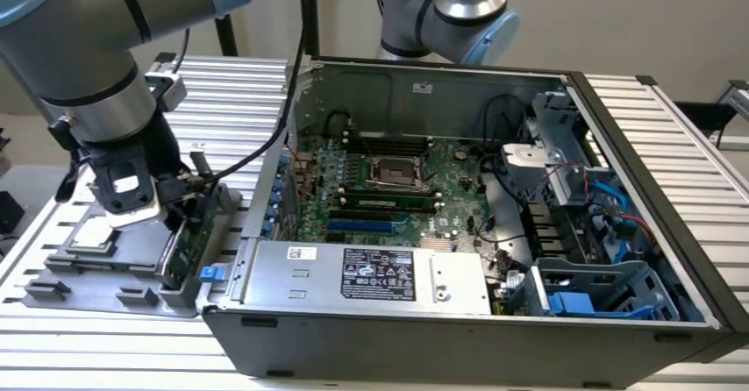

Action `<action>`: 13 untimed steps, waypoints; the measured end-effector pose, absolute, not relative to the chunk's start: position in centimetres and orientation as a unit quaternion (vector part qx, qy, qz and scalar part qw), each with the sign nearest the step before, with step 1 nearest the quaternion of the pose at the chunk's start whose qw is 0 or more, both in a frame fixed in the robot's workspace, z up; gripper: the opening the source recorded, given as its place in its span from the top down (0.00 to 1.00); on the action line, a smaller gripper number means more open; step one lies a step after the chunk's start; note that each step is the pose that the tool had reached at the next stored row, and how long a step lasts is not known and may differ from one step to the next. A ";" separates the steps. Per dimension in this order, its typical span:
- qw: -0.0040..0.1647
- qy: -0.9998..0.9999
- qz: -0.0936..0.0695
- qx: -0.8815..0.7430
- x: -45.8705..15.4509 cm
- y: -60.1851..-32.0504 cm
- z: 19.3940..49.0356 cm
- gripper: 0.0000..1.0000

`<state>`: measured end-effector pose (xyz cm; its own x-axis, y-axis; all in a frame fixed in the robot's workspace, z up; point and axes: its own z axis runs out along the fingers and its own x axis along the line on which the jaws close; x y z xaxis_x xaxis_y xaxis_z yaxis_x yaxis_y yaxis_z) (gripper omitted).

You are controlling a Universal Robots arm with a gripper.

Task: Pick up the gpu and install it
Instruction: 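Pick up the gpu and move the gpu toward the slot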

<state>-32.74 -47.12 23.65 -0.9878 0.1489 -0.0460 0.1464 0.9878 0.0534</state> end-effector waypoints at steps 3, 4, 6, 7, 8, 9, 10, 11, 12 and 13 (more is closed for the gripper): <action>0.026 0.997 0.025 0.074 -32.7 -47.1 23.6 0.63; 0.026 0.997 0.025 0.074 -32.7 -47.1 23.5 0.70; 0.026 0.997 0.025 0.074 -32.7 -47.1 23.5 0.70; 0.026 0.997 0.025 0.074 -32.7 -47.1 23.5 0.70; 0.026 0.997 0.025 0.074 -32.7 -47.1 23.5 0.72; 0.026 0.997 0.025 0.074 -32.7 -47.1 23.5 0.72; 0.026 0.997 0.025 0.074 -32.7 -47.1 23.5 0.73; 0.026 0.997 0.025 0.074 -32.7 -47.1 23.5 0.73; 0.026 0.997 0.025 0.074 -32.7 -47.1 23.5 0.73; 0.026 0.997 0.025 0.074 -32.7 -47.1 23.5 0.73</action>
<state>-32.74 -47.06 23.51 -0.9877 0.1489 -0.0474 0.1463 0.9878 0.0537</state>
